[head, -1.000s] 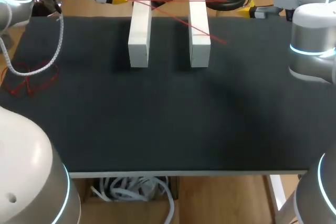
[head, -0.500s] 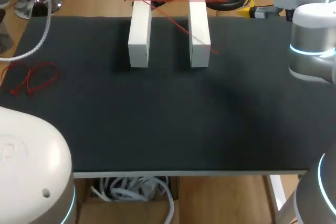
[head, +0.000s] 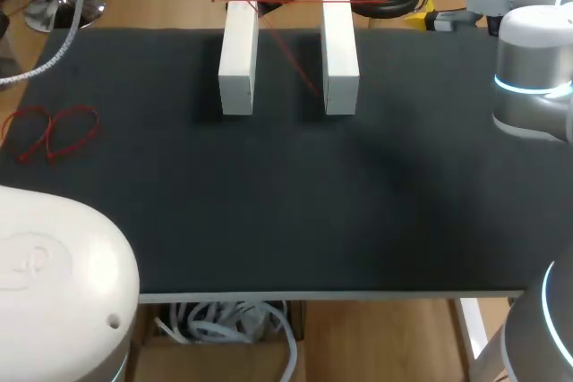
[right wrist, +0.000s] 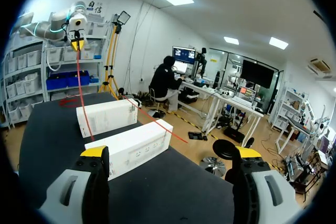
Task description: Grab the tape and strap the tape.
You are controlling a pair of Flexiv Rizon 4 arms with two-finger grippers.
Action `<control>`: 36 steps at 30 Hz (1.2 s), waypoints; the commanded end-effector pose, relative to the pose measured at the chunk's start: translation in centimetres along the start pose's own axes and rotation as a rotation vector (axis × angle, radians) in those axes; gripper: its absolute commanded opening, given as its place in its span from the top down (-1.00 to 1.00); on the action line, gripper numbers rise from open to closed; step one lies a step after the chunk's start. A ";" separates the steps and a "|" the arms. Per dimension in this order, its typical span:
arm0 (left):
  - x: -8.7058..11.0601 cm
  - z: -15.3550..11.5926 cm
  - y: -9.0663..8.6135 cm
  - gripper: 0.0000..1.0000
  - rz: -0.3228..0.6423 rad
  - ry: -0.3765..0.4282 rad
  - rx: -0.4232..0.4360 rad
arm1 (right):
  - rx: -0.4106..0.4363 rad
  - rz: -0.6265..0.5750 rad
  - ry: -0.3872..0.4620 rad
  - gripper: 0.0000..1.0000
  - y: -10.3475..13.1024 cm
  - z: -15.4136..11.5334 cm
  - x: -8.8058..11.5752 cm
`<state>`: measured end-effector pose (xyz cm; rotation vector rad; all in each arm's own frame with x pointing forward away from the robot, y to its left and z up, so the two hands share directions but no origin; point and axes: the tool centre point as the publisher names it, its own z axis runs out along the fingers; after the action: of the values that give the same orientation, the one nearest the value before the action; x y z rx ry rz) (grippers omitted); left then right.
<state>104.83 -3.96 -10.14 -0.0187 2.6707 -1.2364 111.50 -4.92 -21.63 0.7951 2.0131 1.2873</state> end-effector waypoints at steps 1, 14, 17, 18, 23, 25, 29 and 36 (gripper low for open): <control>1.2 -0.7 -0.8 1.00 0.001 -0.422 0.070 | -0.003 0.000 0.001 -1.00 -0.1 -0.1 0.0; 3.1 -0.2 -1.8 1.00 -0.054 -0.294 0.337 | -0.003 0.000 0.001 -1.00 -0.1 -0.1 0.0; 3.6 -0.2 -1.6 1.00 -0.086 -0.283 0.388 | -0.003 0.000 0.001 -1.00 -0.1 -0.1 0.0; 3.8 -0.3 -1.6 1.00 -0.098 -0.280 0.404 | -0.003 0.000 0.001 -1.00 -0.1 -0.1 0.0; 4.3 -0.4 -1.6 1.00 -0.124 -0.258 0.464 | -0.003 0.000 0.001 -1.00 -0.1 -0.1 0.0; 4.4 -0.4 -1.6 1.00 -0.140 -0.253 0.491 | -0.003 0.000 0.001 -1.00 -0.1 -0.1 0.0; 4.8 -0.3 -1.5 1.00 -0.167 -0.240 0.518 | -0.003 0.000 0.001 -1.00 -0.1 -0.1 0.0; 6.0 0.0 -1.4 1.00 -0.214 -0.206 0.639 | -0.003 0.000 0.001 -1.00 -0.1 -0.1 0.0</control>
<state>99.19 -5.81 -9.43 -0.3418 2.1162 -1.9016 111.50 -4.93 -21.63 0.7952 2.0131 1.2873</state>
